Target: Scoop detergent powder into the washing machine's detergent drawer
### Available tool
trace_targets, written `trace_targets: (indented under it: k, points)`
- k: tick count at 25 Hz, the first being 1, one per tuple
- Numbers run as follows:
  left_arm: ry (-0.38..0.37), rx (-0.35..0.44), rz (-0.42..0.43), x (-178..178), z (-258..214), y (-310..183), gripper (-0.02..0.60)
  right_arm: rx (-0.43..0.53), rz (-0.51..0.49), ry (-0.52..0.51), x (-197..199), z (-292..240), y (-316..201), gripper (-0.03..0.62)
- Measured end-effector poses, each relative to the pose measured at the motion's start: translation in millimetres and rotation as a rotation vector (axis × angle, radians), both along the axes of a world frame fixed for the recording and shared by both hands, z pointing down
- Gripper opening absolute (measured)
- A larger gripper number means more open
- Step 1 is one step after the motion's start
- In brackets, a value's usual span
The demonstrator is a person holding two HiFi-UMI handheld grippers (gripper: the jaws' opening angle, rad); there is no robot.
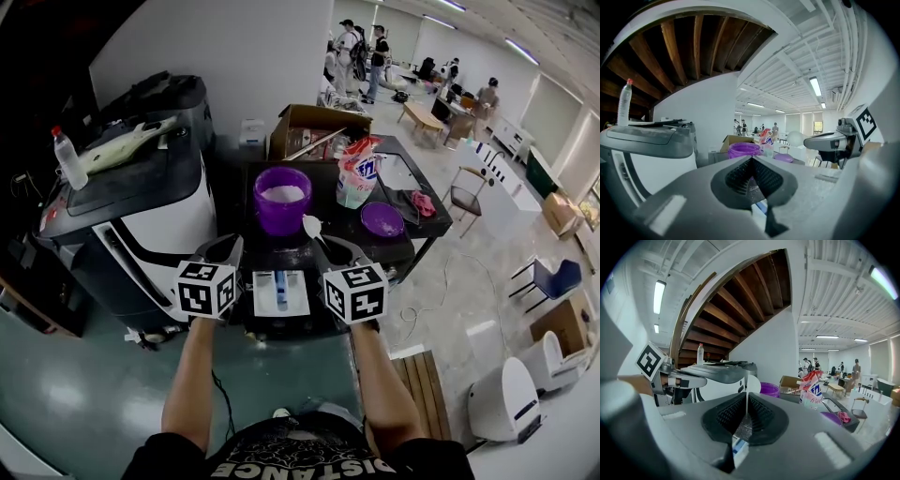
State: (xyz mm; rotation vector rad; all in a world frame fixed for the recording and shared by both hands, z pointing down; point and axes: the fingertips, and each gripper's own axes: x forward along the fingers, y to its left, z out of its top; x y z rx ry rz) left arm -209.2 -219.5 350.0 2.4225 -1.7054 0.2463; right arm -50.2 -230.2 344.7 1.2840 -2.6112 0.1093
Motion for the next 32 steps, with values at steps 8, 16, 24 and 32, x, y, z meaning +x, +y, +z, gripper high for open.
trace_targets:
  k: [8, 16, 24, 32]
  points:
    - [-0.010, 0.005, -0.012, -5, -1, -29, 0.000, 0.005, -0.031, 0.021, -5, 1, -38, 0.040]
    - [-0.034, -0.006, -0.054, -5, 7, -79, 0.000, 0.013, -0.117, 0.053, -15, 5, -104, 0.039]
    - [-0.051, -0.042, -0.138, -6, 20, -136, 0.000, -0.023, -0.286, 0.167, -31, 19, -179, 0.039]
    - [-0.045, -0.061, -0.229, -3, 33, -166, 0.000, -0.050, -0.543, 0.390, -64, 31, -217, 0.038]
